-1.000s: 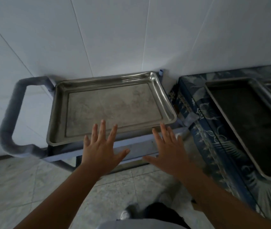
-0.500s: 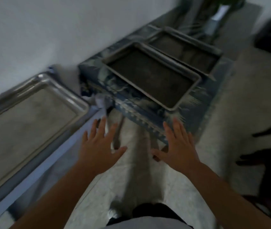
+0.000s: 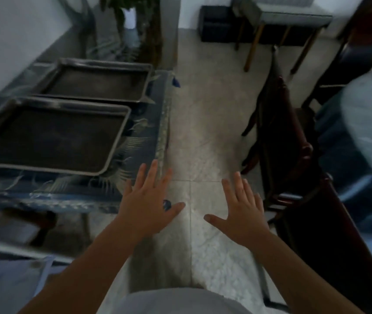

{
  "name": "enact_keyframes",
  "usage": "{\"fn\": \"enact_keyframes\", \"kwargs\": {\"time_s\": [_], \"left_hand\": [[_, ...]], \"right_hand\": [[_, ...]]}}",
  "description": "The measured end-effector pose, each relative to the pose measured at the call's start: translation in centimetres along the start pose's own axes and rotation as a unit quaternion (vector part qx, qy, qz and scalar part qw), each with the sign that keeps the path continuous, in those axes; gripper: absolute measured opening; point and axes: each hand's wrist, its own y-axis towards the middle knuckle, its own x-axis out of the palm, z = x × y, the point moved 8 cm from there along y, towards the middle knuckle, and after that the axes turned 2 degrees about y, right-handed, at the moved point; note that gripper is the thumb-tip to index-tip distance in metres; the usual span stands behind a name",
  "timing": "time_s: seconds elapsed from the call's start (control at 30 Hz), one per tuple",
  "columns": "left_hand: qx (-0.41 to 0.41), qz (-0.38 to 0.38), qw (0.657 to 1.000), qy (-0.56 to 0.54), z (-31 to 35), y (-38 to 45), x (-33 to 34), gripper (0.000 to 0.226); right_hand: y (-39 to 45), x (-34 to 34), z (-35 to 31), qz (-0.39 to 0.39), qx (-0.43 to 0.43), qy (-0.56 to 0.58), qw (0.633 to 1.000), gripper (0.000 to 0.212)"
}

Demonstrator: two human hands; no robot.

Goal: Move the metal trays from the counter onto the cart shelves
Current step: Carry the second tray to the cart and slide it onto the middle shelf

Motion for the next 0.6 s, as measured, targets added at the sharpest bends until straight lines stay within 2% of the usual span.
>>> {"fn": "enact_keyframes", "kwargs": {"time_s": [0.3,0.6], "left_hand": [[0.031,-0.009,0.999,0.009,6.5,9.2,0.8,0.097],[0.037,-0.013,0.999,0.020,4.9,25.0,1.0,0.098]], "right_hand": [[5.8,-2.0,9.3,-0.031,0.034,0.001,0.999,0.111],[20.9,-3.0,12.2,-0.039,0.035,-0.002,0.999,0.110]]}}
